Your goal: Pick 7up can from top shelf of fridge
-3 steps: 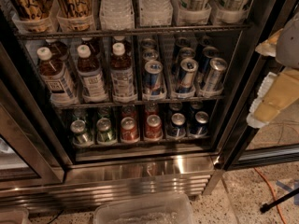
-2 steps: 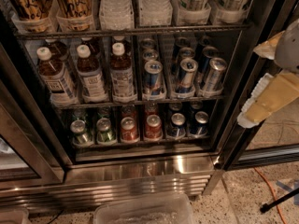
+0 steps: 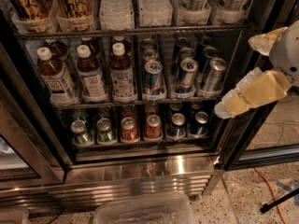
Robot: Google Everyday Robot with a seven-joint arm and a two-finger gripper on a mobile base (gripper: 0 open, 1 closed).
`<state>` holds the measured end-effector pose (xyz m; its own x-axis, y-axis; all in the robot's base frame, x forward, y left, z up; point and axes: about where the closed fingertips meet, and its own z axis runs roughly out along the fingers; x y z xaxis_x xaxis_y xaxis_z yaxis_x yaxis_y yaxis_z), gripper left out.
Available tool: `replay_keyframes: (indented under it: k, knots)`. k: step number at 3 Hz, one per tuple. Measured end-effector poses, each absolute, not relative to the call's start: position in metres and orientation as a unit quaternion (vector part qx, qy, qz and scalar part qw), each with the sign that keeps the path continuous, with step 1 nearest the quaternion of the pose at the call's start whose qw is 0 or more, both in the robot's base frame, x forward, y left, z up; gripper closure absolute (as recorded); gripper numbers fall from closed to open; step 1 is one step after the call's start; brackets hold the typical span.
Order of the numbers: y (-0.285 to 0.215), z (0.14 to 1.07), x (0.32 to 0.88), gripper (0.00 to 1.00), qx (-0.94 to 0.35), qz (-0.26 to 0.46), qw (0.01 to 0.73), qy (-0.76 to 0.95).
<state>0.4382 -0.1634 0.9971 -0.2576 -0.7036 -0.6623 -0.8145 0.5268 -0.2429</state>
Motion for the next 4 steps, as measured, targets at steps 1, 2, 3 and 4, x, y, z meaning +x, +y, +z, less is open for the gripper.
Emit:
replay_keyframes:
  k: [1,2,3,4]
  knots:
    - [-0.145,1.014,0.436,0.0,-0.461,0.098,0.428,0.772]
    - [-0.116,1.027,0.437,0.0,-0.427,0.139,0.472,0.759]
    - [-0.092,1.035,0.439,0.0,-0.386,0.16,0.502,0.758]
    - [-0.075,1.034,0.442,0.0,-0.317,0.191,0.528,0.764]
